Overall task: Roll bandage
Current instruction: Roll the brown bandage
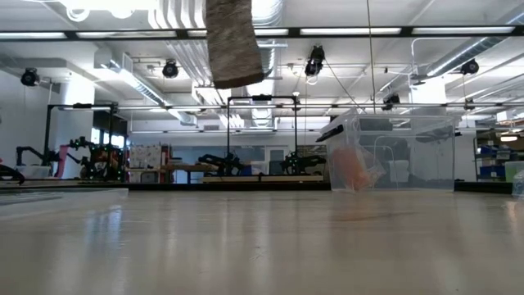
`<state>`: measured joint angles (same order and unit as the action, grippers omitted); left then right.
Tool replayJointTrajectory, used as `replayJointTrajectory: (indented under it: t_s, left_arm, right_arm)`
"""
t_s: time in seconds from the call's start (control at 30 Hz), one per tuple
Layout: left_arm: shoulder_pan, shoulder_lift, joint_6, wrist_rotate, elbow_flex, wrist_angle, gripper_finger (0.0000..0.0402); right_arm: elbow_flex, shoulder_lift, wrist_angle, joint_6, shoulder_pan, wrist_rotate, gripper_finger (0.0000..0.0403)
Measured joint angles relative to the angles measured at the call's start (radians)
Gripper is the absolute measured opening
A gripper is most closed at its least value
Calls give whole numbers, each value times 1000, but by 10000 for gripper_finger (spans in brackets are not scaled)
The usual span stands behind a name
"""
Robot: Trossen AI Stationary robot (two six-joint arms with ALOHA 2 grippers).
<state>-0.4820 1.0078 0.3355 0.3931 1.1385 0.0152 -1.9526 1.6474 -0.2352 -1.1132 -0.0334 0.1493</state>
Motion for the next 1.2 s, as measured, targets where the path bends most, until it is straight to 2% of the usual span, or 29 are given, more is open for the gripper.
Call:
replayJointTrajectory:
  t_s: [0.17, 0.27, 0.33, 0.43, 0.5, 0.93, 1.03, 1.2]
  left_arm:
    - [1, 32, -7, 43, 0, -33, 178]
    - [1, 44, -7, 44, 0, -45, 154]
    - [1, 50, -3, 44, 0, -45, 122]
    - [1, 61, -5, 44, 0, -42, 40]
    - [1, 69, -25, 44, 0, -42, 13]
    - [34, 90, -35, 45, -1, 57, 0]
    - [34, 72, -46, 44, -2, 63, 0]
    - [34, 30, -65, 46, -2, 86, 0]
  right_arm:
    - [10, 0, -1, 6, -5, -19, 51]
    - [18, 0, -1, 14, -6, -26, 51]
    - [25, 0, 3, 14, -9, -26, 53]
    - [27, 0, 3, 14, -11, -26, 53]
    - [27, 0, 16, 3, -15, -26, 51]
    - [27, 0, 89, -81, -58, -18, 51]
    - [27, 0, 57, -72, -59, -30, 54]
    - [27, 1, -54, -108, -59, -109, 51]
